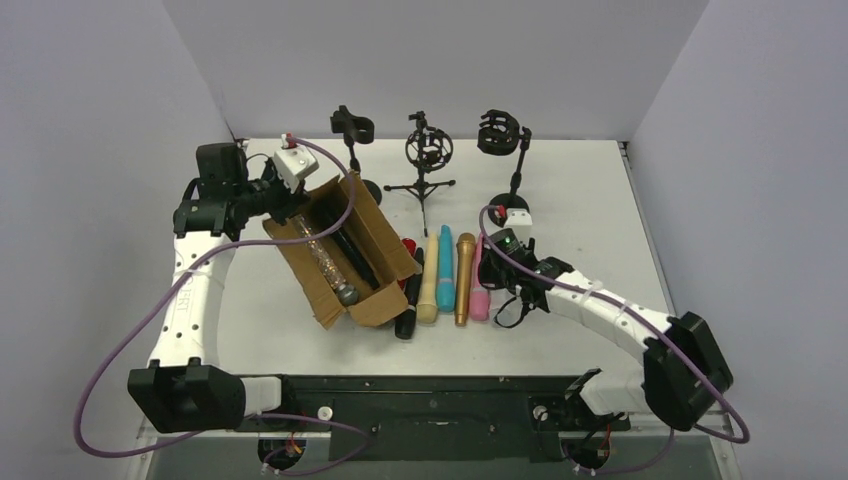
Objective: Attach the microphones to the stand
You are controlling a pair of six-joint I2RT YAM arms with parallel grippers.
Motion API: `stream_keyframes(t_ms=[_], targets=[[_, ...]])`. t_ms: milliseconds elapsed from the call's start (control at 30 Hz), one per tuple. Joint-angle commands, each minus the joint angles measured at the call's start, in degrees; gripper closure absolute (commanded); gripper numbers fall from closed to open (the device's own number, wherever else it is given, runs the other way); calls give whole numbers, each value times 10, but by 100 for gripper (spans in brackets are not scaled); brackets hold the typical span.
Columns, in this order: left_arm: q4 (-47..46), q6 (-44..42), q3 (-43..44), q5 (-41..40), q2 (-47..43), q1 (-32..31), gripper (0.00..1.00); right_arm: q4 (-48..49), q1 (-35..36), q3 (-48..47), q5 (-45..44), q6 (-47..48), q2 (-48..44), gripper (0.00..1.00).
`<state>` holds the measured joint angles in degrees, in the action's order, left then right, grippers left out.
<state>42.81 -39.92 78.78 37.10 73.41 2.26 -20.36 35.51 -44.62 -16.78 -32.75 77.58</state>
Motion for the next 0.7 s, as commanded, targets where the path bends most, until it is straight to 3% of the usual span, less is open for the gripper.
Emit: stream_keyframes(t_ms=[0,100,267,433,667], targets=[[-39,30,-4,16,-30,-5,100,-5,97,-75,-96,24,-109,45],[-33,37,-3,24,-32,-5,100,-8,185,-137,-135,51,-112,45],[-11,63,9,37,-34,-5,100,19,326,-269,-130,121,-20,46],[13,70,15,47,-40,-5,100,75,370,-346,-84,195,89,47],[17,74,5,65,-46,-5,100,135,360,-391,-51,249,227,50]])
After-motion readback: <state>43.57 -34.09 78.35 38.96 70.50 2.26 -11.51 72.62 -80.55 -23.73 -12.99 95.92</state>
